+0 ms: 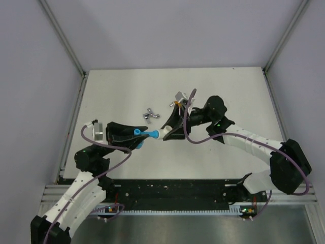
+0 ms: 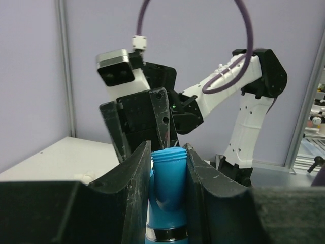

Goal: Install the water faucets

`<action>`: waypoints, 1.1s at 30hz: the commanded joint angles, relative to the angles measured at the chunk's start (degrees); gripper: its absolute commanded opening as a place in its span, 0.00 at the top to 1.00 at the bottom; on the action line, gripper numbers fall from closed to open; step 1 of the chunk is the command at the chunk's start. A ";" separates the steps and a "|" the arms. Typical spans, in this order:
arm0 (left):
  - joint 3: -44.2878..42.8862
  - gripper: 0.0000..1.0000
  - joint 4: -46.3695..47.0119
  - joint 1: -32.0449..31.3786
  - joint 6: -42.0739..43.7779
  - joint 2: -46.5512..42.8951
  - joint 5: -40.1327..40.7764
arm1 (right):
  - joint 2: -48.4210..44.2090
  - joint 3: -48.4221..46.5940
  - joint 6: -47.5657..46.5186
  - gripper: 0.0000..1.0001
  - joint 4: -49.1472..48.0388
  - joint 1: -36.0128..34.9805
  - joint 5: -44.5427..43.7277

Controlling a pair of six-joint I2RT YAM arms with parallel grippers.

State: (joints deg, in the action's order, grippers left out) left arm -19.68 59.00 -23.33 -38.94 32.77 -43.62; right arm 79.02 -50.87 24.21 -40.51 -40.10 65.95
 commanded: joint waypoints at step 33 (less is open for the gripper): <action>-0.36 1.00 -17.43 -1.80 -21.44 -2.01 25.87 | -13.20 21.60 -58.57 0.25 -12.30 -20.37 -56.98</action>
State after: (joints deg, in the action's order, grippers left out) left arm -18.22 35.11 -24.97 -56.40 30.94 -18.39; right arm 62.94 -27.09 -30.98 -49.80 -59.64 14.44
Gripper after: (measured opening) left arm 0.332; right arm 0.797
